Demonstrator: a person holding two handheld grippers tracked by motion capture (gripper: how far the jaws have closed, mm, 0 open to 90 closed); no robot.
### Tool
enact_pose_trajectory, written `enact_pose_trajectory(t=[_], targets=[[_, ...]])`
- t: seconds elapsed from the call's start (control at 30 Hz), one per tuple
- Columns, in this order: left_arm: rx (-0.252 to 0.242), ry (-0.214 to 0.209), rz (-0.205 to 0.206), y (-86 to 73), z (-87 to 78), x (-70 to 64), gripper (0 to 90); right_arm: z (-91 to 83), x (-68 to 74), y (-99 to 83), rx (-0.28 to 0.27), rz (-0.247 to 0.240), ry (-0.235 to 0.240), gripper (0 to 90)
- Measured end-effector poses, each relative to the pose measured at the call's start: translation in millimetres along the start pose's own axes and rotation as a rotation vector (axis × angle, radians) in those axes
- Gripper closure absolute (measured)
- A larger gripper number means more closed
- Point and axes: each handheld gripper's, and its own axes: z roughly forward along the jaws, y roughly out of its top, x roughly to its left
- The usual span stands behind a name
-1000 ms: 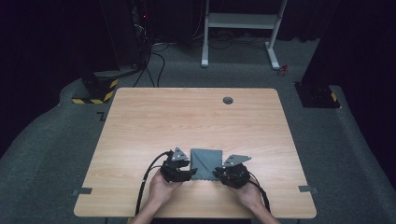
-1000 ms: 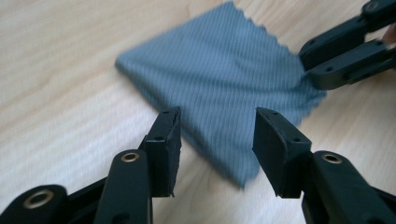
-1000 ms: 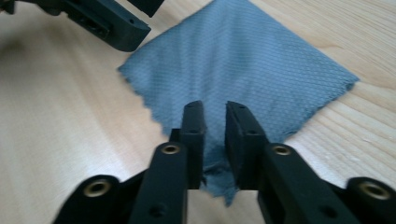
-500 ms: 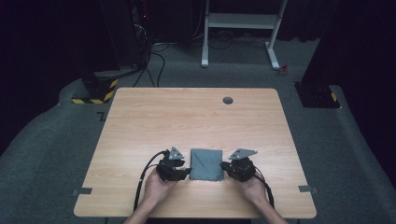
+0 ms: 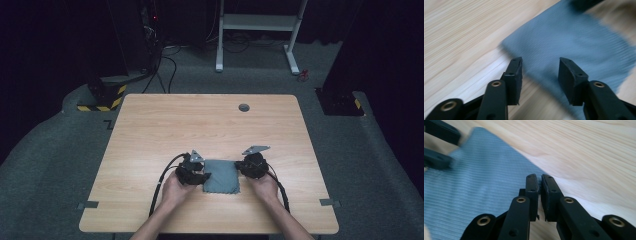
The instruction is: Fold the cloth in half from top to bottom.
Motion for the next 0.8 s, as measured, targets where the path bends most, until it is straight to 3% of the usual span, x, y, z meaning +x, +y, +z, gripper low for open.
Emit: enact_pose_trajectory(t=[0.1,0.2,0.27,0.37,0.43,0.53,0.57,0.6,0.67,0.8], targets=[[-0.045,-0.024,-0.068,-3.6,-8.0,12.1,52.3,-4.5,-5.1,-1.2,-0.015,0.014,-0.009,80.6],[-0.057,-0.026,-0.078,2.9,-5.1,15.1,51.7,-5.6,-3.5,1.3,-0.032,0.015,-0.005,75.3],[-0.063,-0.013,-0.111,14.2,5.2,19.6,50.1,-1.7,-2.4,3.8,-0.044,0.013,-0.008,67.7],[-0.061,-0.013,-0.128,20.7,13.8,24.1,49.0,5.4,-3.3,5.1,-0.025,0.026,-0.006,63.1],[-0.038,0.001,-0.119,24.8,23.7,27.0,49.5,7.4,-3.2,5.4,-0.024,0.013,-0.002,63.4],[-0.05,0.004,-0.122,25.5,25.4,28.2,53.9,8.2,-1.6,7.2,-0.013,0.006,0.006,67.3],[-0.041,0.016,-0.095,26.3,25.4,28.1,56.5,8.8,-0.2,8.9,-0.002,-0.011,0.008,71.3],[-0.041,0.016,-0.095,26.3,25.4,28.1,58.0,9.3,-0.1,9.9,0.003,-0.022,0.01,73.1],[-0.004,0.024,-0.028,28.9,24.4,24.3,63.6,10.0,0.6,12.1,0.016,-0.03,0.017,79.9],[0.032,-0.019,-0.013,35.0,25.7,24.7,73.4,10.2,3.1,14.0,0.022,-0.068,0.016,86.6]])
